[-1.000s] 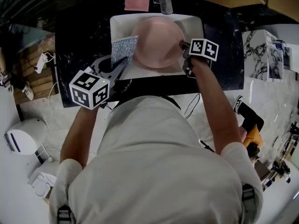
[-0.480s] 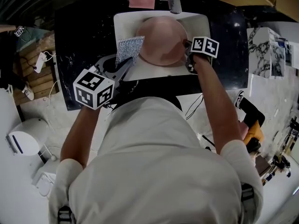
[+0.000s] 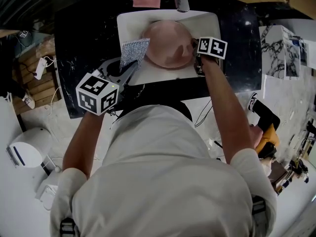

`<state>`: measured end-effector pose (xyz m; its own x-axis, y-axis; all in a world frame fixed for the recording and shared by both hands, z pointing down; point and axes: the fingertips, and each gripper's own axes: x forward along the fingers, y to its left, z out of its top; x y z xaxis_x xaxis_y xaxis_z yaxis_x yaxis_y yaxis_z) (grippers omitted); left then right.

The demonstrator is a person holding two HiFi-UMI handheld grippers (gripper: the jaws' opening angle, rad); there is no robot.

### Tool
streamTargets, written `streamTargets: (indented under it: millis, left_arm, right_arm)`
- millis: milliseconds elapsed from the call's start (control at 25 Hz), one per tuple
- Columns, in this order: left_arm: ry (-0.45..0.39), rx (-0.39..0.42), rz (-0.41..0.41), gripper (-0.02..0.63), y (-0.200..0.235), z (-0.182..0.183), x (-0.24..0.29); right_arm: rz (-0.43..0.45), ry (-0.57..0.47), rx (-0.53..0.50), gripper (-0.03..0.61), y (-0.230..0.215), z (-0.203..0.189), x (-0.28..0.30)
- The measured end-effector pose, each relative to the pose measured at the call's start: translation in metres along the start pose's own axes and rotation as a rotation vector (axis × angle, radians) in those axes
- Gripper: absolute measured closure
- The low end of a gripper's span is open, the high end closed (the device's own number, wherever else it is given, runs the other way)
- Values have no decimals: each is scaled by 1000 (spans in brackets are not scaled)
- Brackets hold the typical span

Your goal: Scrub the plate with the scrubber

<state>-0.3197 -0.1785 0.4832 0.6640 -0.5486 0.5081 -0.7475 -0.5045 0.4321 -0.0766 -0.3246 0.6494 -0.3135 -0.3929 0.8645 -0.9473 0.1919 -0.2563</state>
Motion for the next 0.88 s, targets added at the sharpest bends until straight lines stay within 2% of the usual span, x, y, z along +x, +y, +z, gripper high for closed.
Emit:
streamTargets:
  millis: [120,360,520,680,880]
  left_arm:
    - [-5,12,-1,543,-4,0,1]
    - [-49,44,22,543,-27,6,-6]
    - [-94,74,96,543,-34,15,-22]
    - [-144,87,161,543,-59,21,-42]
    - [-195,99,203,543,-107,4,-59]
  right_arm:
    - [6,-42,-47,500,5,8,-16]
    - [90,-137,-128,500,30,10,-67]
    - [151,-208,-211,500,51,4,-108]
    - [188,-277,-318,500,62,-14,-156]
    - [223,-366,-445,500,64,-52,-214]
